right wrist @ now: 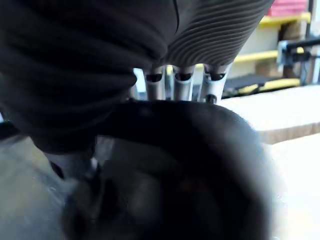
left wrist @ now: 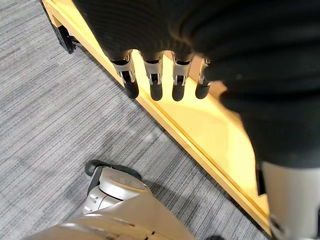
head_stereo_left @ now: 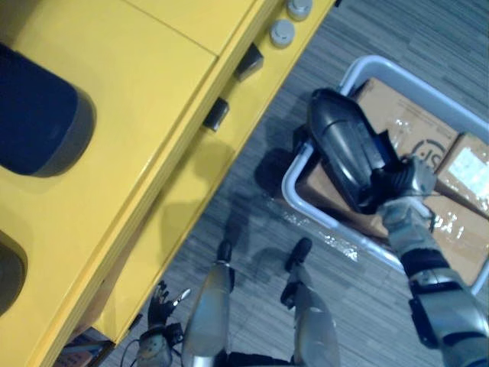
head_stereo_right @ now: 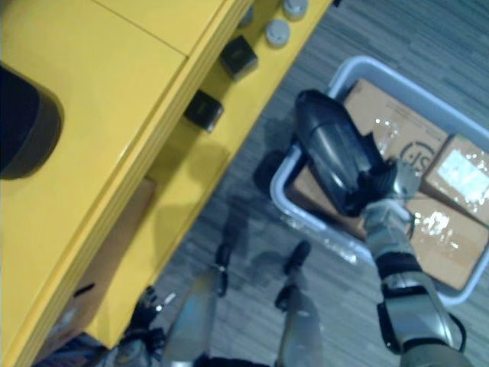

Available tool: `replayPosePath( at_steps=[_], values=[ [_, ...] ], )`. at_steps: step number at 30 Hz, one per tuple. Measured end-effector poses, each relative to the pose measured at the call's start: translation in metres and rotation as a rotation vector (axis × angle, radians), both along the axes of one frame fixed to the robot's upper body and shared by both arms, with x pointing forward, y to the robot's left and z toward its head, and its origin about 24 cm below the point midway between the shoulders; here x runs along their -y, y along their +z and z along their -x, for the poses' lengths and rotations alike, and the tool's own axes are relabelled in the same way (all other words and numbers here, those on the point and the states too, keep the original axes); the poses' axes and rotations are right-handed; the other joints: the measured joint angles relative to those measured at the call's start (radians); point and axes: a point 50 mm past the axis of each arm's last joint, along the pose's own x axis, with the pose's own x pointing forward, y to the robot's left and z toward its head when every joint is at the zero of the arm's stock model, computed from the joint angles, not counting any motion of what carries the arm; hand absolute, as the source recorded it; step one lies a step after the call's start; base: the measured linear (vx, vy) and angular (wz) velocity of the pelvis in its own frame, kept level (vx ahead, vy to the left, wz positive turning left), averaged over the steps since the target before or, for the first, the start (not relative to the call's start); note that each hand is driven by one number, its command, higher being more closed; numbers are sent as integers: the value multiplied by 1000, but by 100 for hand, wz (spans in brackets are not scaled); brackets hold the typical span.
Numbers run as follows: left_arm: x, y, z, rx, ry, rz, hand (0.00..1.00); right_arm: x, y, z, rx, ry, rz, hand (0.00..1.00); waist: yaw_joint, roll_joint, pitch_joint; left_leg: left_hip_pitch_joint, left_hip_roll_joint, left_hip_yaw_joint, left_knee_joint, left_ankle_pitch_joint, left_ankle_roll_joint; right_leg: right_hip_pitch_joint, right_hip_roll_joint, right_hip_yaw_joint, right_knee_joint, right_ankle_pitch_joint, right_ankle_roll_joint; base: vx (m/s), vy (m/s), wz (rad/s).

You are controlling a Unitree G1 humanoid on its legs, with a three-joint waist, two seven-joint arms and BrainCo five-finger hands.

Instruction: Walk over and take plastic housings, then place them on the shelf

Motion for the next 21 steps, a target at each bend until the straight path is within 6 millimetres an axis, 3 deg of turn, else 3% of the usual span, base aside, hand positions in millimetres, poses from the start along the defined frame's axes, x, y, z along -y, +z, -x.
replayPosePath(
  at_steps=[13, 16, 21],
  values=[
    [1, 12, -11, 100, 7, -7, 0, 29, -1, 14, -56, -102, 105, 100, -1, 11, 6, 1, -2, -6, -16, 9, -4, 1, 1, -4, -12, 1, 2, -1, 0, 0],
    [3, 25, -23, 188, -26, 3, 0, 33, -5, 19, -34, -110, 60, 100, -1, 10, 6, 19, -2, -5, -20, 9, -3, 17, 1, -4, -15, 2, 2, 0, 0, 0],
    [14, 68, -53, 410, -241, 14, 0, 44, -17, 38, 20, -153, -18, 100, -8, 10, 5, 91, -2, 7, -52, 12, 0, 75, 2, 3, -29, 2, 2, -2, -4, -4]
  ],
)
